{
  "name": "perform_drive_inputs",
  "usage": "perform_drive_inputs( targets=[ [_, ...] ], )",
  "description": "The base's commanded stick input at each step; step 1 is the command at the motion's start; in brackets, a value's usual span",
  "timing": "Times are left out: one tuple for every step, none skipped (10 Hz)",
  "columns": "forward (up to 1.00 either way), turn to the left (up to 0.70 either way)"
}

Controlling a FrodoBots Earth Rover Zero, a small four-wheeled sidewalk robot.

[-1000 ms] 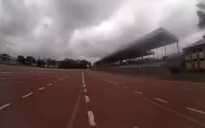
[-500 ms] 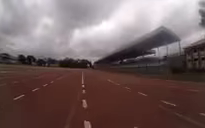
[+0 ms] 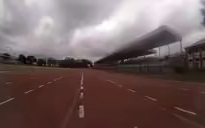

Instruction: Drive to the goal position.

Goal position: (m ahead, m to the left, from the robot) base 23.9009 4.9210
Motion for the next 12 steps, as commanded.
perform_drive_inputs(
  targets=[
    [0.70, 0.00],
    [0.70, 0.00],
    [0.70, 0.00],
    [0.70, 0.00],
    [0.70, 0.00],
    [0.70, 0.00],
    [0.70, 0.00],
    [0.70, 0.00],
    [0.70, 0.00],
    [0.70, 0.00],
    [0.70, 0.00],
    [0.70, 0.00]
  ],
)
